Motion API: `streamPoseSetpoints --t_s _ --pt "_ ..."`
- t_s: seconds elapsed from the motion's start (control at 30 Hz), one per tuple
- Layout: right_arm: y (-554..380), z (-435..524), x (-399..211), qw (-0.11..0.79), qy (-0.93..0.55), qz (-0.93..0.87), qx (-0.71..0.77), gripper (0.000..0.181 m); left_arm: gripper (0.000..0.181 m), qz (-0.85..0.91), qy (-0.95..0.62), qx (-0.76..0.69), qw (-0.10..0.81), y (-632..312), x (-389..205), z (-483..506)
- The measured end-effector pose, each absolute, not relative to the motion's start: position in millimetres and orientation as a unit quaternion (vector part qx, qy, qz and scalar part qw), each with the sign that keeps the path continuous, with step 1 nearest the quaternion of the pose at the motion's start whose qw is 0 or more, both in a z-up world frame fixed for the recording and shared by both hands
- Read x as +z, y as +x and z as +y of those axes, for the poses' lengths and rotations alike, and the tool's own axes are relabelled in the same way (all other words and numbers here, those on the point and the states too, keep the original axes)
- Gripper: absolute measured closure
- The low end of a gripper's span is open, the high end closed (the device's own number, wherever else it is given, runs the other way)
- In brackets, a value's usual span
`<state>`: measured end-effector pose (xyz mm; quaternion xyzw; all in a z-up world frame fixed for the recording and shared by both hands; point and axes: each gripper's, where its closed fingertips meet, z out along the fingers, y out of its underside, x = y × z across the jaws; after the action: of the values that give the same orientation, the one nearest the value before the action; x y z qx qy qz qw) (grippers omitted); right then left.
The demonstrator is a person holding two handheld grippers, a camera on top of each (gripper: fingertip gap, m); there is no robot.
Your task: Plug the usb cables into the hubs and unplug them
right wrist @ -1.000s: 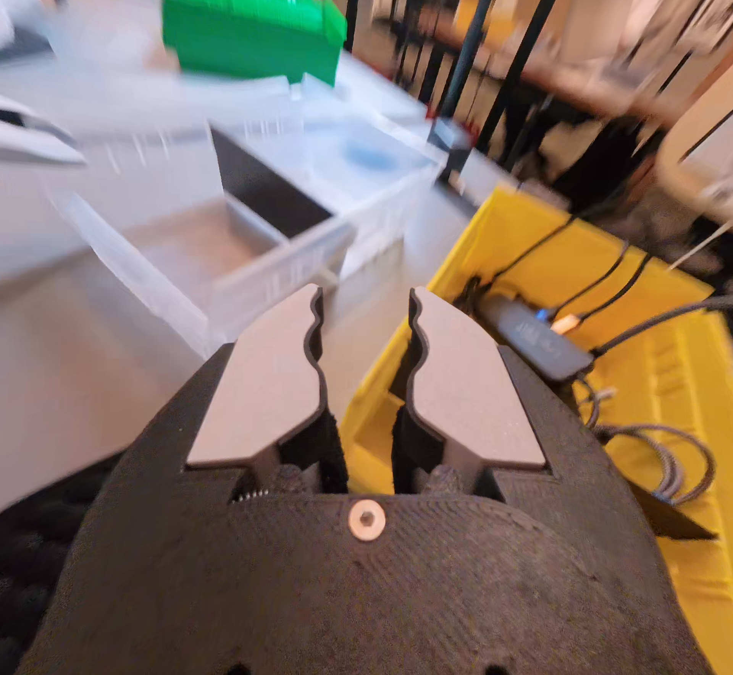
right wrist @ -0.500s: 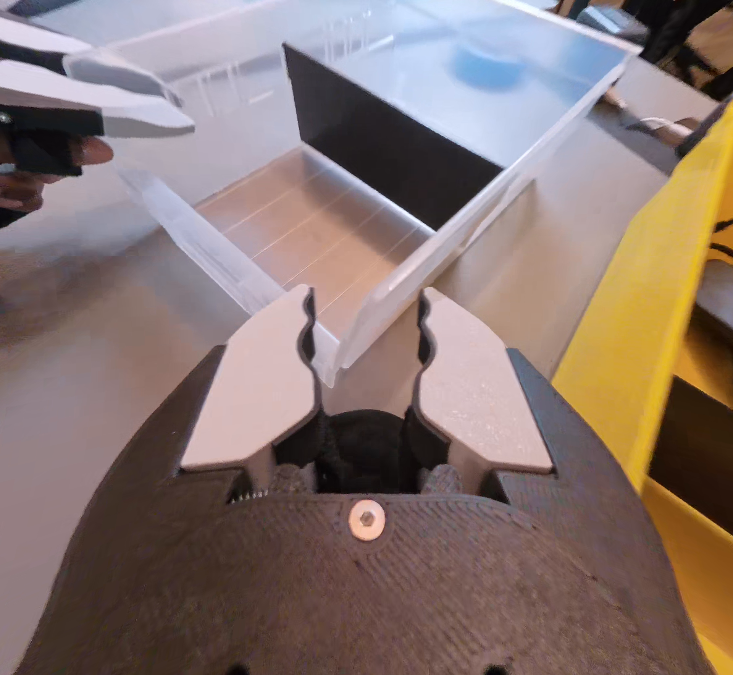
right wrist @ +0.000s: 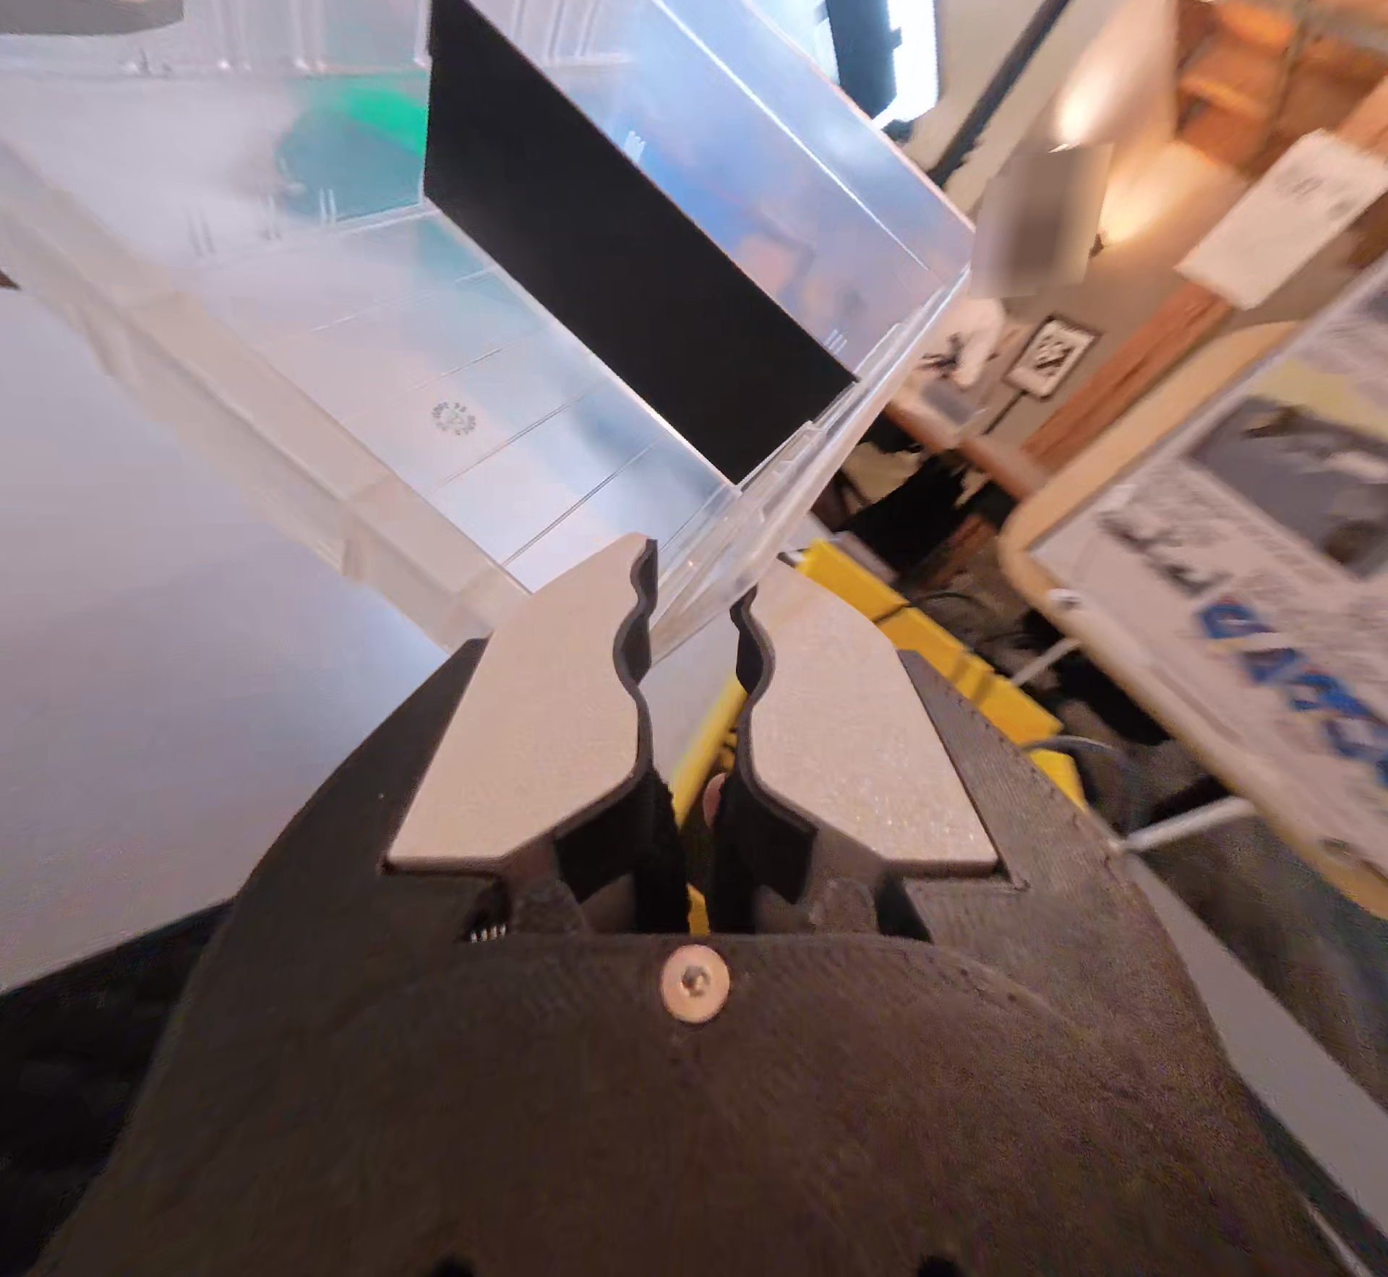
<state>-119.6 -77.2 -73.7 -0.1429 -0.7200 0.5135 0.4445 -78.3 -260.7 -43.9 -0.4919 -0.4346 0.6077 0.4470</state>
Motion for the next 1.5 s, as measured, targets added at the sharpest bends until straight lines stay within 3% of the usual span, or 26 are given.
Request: streamPoseSetpoints --t_s 0.27,0.67,0.93,1.17,1.33,1.4,1.5 --pt "-97 97 -26 0.573 -0.223 -0.644 0.456 0.166 0.17 -0.328 -0.537 0.54 0.559 -104 -7 -93" --pt "-58 361 -86 0.605 -0.417 -0.607 0.302 0.167 0.167 -0.217 -0.665 0.376 0.607 -137 -53 193" --pt "-55 444 -159 0.577 -0.482 -0.608 0.255 0.167 0.168 -0.193 -0.718 0.328 0.583 -153 -122 289" --pt "-47 469 -186 0.561 -0.494 -0.627 0.22 0.168 0.164 -0.191 -0.744 0.285 0.573 -146 -164 315" --pt "-44 480 -191 0.552 -0.516 -0.616 0.223 0.168 0.154 -0.152 -0.785 0.249 0.547 -138 -186 323" --pt "-43 481 -190 0.549 -0.516 -0.615 0.235 0.166 0.133 -0.138 -0.808 0.204 0.535 -128 -192 326" --pt "-34 489 -179 0.549 -0.516 -0.61 0.245 0.135 0.105 -0.109 -0.816 0.206 0.529 -117 -171 307"
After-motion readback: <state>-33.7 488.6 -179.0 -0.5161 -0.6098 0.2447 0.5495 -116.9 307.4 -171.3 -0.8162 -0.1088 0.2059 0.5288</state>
